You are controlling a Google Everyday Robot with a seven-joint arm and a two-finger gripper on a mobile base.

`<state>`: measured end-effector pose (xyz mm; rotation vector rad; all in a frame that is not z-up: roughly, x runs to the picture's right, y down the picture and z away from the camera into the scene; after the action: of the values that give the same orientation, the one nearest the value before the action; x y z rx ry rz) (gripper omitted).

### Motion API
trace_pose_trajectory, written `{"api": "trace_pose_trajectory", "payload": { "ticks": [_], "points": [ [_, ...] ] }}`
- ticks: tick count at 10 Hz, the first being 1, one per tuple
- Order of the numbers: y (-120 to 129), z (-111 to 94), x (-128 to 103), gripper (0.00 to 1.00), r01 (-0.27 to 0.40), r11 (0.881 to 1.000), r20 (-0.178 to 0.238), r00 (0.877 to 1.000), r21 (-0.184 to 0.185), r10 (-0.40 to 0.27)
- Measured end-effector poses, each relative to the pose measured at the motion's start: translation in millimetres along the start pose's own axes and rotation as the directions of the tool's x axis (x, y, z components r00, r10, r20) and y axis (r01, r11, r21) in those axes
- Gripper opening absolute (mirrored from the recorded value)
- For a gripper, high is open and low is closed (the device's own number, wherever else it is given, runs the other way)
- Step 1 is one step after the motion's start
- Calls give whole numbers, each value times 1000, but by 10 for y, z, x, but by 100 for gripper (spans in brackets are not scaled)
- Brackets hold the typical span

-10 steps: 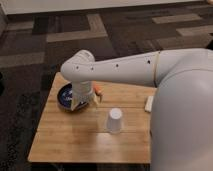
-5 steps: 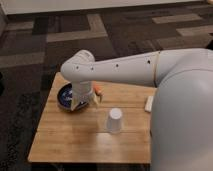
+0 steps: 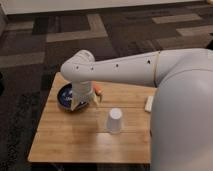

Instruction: Place the ceramic cup over the eraser

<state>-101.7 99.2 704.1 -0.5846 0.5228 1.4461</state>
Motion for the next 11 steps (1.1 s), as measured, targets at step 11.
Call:
{"api": "trace_pose_trajectory", "payload": {
  "ticks": [11],
  "points": [
    [-747, -257, 16, 65, -106, 994, 78, 991, 20, 104]
  ]
}}
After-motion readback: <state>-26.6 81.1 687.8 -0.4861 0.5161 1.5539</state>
